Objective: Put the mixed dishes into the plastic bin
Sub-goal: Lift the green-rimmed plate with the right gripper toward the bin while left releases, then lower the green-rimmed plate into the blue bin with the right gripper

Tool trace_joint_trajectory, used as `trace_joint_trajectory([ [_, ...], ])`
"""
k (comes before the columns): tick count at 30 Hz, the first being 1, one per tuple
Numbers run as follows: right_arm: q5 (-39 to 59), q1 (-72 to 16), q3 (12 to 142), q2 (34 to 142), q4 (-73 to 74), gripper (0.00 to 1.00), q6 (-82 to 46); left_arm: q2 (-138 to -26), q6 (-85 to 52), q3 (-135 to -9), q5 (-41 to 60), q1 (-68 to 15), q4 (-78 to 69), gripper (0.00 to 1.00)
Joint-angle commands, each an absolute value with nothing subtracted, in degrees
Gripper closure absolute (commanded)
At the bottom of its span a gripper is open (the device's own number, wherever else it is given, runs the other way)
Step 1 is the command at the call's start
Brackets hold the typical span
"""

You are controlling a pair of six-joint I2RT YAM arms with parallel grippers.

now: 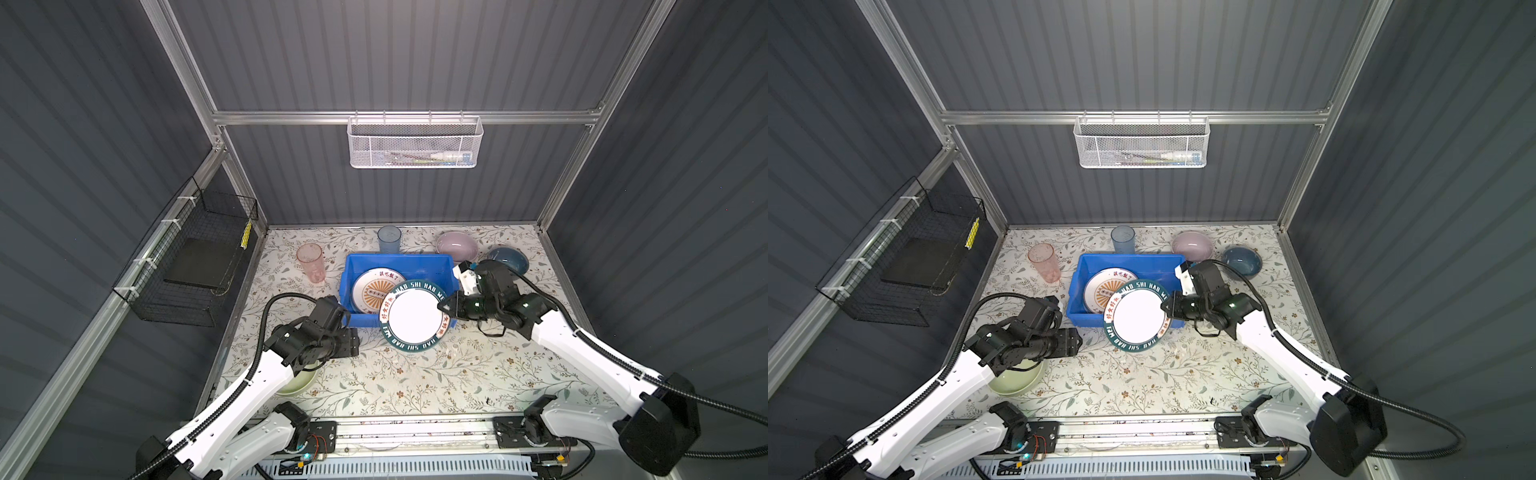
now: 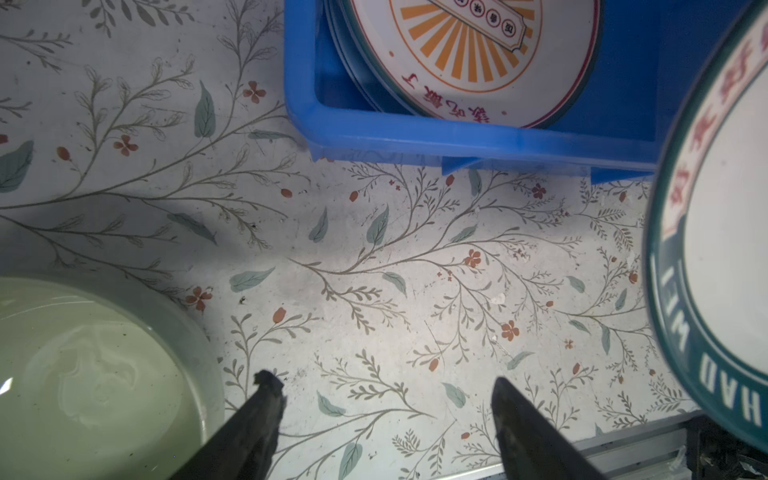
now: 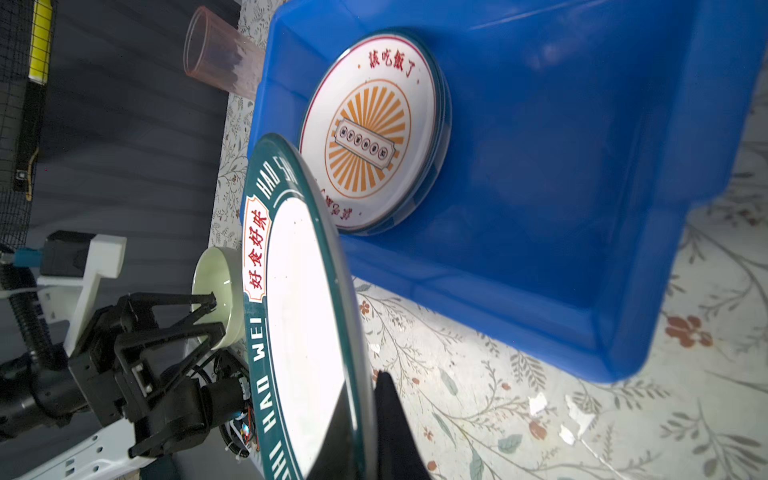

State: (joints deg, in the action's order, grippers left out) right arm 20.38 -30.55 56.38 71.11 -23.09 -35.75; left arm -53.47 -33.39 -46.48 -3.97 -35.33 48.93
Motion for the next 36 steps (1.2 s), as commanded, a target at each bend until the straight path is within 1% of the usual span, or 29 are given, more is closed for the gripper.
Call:
trace_joint_trajectory([
  [1,20.5,-29.42,62.11,74.21,-20.63,0.93,-32.59,-52.0,-31.42,-48.86,-5.04,-35.52,51.49,0.16],
  [3,17.16,-29.16,65.76,77.07,-21.97,0.92,-31.36,-51.31,-31.14,-49.37,-5.18,-35.54,52.18,0.15],
  [6,15.58,-28.7,69.04,81.04,-21.05,0.92,-31.14,-50.17,-30.88,-50.14,-5.4,-35.55,53.07,0.13],
  [14,17.76,-28.22,75.44,92.79,-15.8,0.92,-33.2,-48.78,-30.67,-50.98,-7.44,-35.51,54.4,0.08],
  [18,18.66,-28.24,76.93,97.37,-11.89,0.92,-33.75,-48.58,-30.33,-50.98,-7.14,-35.51,54.02,0.08],
  [20,20.99,-28.22,77.16,99.09,-10.18,0.92,-34.33,-48.4,-30.33,-50.98,-7.27,-35.51,54.07,0.07],
  [32,22.58,-28.68,75.81,106.95,-2.39,0.91,-39.1,-49.0,-29.27,-51.74,-9.35,-35.53,53.81,0.05],
  [36,22.83,-29.17,76.23,108.84,-1.46,0.87,-40.22,-49.43,-28.92,-51.93,-9.17,-35.52,53.21,0.05],
])
